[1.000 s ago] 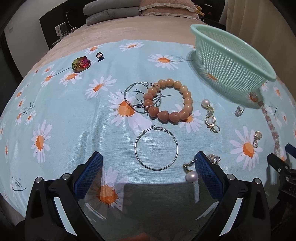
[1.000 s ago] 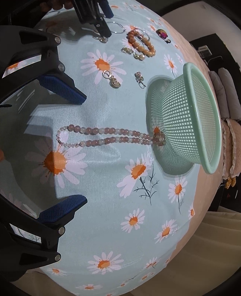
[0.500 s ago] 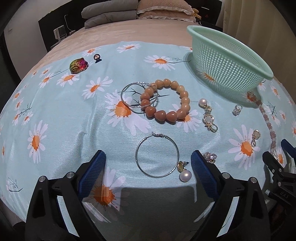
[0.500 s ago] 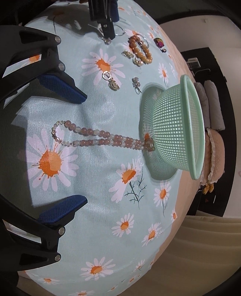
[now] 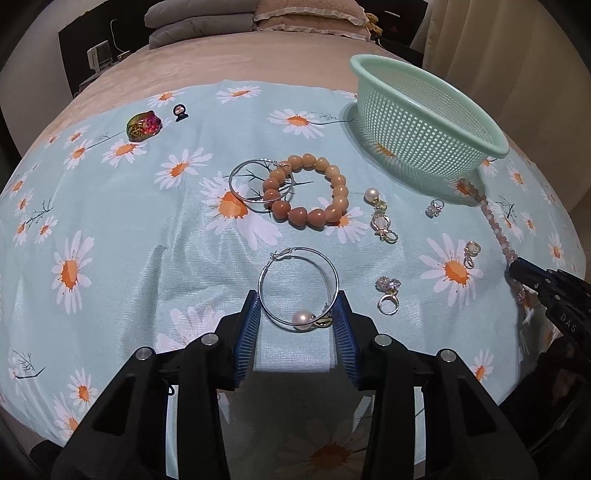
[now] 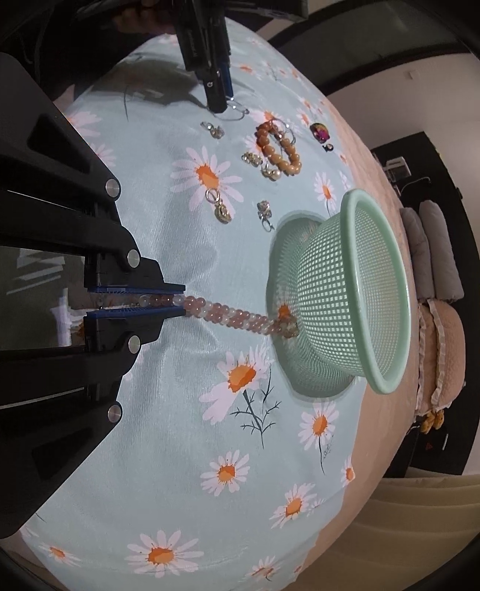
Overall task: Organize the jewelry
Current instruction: 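Grasp the pink bead necklace with the right tool while the left tool grasps the silver hoop earring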
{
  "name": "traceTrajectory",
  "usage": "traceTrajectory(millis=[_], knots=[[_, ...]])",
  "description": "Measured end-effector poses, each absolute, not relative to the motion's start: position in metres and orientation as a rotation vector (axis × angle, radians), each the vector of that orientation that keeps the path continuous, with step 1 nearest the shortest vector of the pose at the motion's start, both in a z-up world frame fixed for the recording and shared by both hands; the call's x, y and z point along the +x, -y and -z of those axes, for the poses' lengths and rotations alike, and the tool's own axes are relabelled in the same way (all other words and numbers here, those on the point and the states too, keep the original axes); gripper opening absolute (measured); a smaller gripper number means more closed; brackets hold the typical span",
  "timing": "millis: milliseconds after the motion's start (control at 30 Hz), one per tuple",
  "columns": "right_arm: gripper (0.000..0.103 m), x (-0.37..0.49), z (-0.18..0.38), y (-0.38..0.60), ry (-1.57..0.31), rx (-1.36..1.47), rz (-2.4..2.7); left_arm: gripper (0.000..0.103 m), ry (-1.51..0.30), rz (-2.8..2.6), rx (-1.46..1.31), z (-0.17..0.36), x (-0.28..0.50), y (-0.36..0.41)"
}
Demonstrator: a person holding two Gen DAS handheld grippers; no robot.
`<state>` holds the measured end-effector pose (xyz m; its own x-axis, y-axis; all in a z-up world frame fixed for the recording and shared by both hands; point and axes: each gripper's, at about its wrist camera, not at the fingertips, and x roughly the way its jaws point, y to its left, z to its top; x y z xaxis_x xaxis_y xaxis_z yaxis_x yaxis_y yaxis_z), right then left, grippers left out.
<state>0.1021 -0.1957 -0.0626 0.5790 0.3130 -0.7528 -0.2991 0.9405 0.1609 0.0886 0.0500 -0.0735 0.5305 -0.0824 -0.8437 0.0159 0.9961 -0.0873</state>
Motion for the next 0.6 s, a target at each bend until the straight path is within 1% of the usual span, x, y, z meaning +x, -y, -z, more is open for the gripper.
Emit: traceTrajectory(millis=[33,67,100,233,367,600], knots=[[0.006,0.100,0.058,0.195,-0.880,0.025,-0.373,0.039,-1.010,0.062,-0.072,0.071,0.087,-0.050],[0.006,0.098,0.053,0.194,-0.876,0.027,-0.389,0.020,-1.007,0.065,-0.067,0.068,0.085,-0.049],[0.006,0.095,0.047,0.193,-0.868,0.030,-0.403,0.010,-1.010,0.070,-0.058,0.066,0.083,-0.049],[0.006,0.088,0.021,0.195,-0.830,0.045,-0.439,0.009,-0.982,0.074,-0.037,0.053,0.077,-0.047],[0.006,0.083,-0.002,0.202,-0.783,0.048,-0.444,0.003,-0.965,0.088,-0.033,0.045,0.074,-0.046],[0.006,0.077,-0.027,0.219,-0.725,0.074,-0.425,0.003,-0.952,0.113,-0.039,0.038,0.078,-0.045]])
